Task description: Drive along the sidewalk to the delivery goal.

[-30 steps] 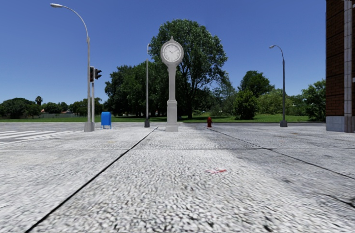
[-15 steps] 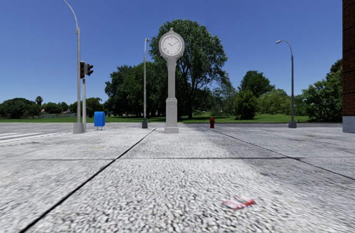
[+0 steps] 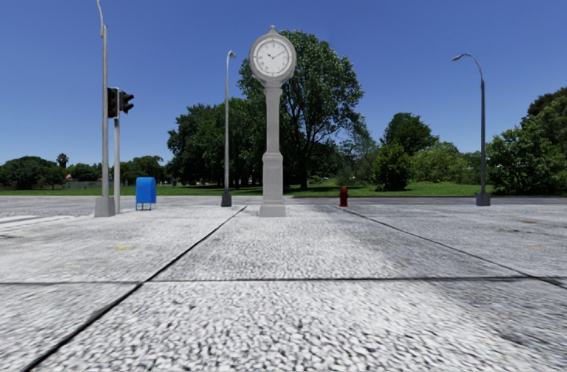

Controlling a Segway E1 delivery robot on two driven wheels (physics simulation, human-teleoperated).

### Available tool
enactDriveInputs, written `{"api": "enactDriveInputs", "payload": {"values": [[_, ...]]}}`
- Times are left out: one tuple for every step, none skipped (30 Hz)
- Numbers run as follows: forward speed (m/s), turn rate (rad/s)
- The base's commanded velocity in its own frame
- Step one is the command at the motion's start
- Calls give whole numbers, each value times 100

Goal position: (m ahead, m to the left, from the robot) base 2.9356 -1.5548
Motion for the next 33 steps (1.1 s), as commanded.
{"api": "enactDriveInputs", "payload": {"values": [[200, -3], [200, -22], [199, -34], [180, -36], [161, -37], [161, -37], [138, -37], [128, -42], [126, -48], [126, -48], [125, -52], [125, -53], [125, -53], [125, -53], [125, -53], [125, -53], [124, -53], [124, -54], [124, -54], [123, -54], [122, -54], [121, -54], [121, -54], [121, -54], [121, -54], [120, -54], [119, -55], [119, -55], [118, -55], [117, -55], [117, -58], [117, -58], [116, -64]]}}
